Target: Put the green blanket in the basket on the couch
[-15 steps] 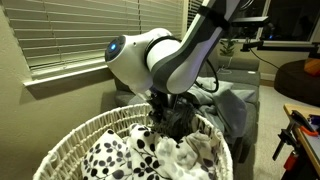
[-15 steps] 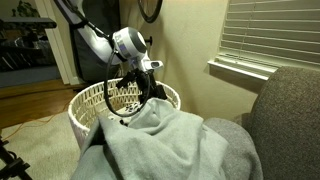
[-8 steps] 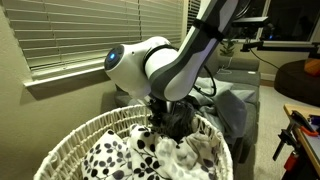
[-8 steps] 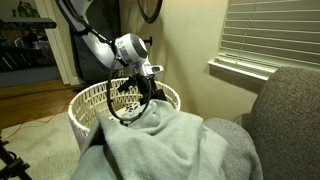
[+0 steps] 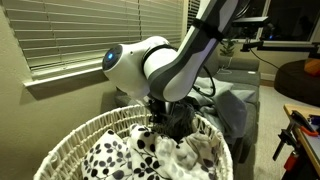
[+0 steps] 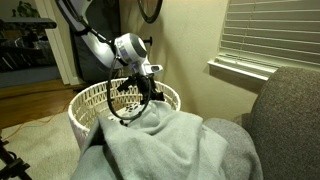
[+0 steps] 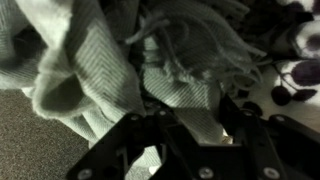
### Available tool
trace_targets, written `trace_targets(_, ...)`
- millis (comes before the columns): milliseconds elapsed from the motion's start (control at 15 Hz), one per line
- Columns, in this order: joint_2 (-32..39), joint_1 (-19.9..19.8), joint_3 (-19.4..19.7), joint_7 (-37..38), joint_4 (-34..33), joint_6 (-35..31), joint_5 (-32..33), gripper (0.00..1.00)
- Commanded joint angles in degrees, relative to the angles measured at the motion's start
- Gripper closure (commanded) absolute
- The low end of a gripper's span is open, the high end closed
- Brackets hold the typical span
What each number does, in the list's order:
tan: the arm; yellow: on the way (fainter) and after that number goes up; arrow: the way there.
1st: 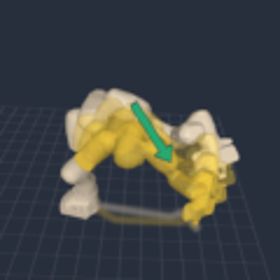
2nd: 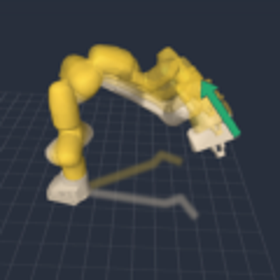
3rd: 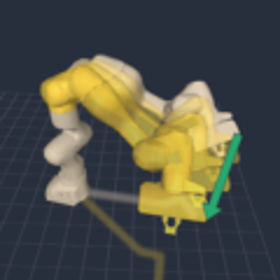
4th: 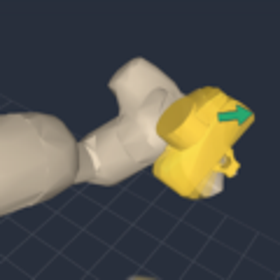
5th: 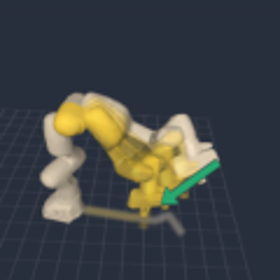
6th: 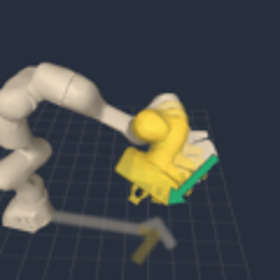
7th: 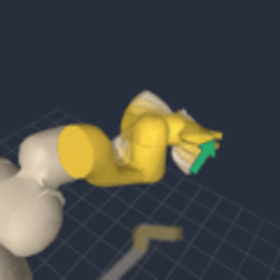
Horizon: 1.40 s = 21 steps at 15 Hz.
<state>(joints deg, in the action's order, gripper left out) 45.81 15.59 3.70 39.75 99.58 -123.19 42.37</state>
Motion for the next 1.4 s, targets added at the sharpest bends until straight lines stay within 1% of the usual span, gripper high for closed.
trace_targets(0,-0.4,1.5,1.2,0.5,0.4,0.9,0.9,0.8)
trace_targets(67,-0.4,1.5,1.2,0.5,0.4,0.9,0.9,0.88)
trace_targets(200,-0.6,1.6,1.2,0.6,0.6,0.9,1.0,0.98)
trace_targets(267,-0.9,1.7,1.2,0.7,0.9,1.0,1.0,1.0)
trace_targets(600,-5.3,1.9,1.6,1.8,4.1,1.3,1.2,0.99)
trace_targets(933,-14.0,2.1,1.7,4.1,9.2,3.5,3.0,0.99)
trace_targets(1333,-23.8,0.5,0.0,7.1,16.4,7.1,6.5,0.99)
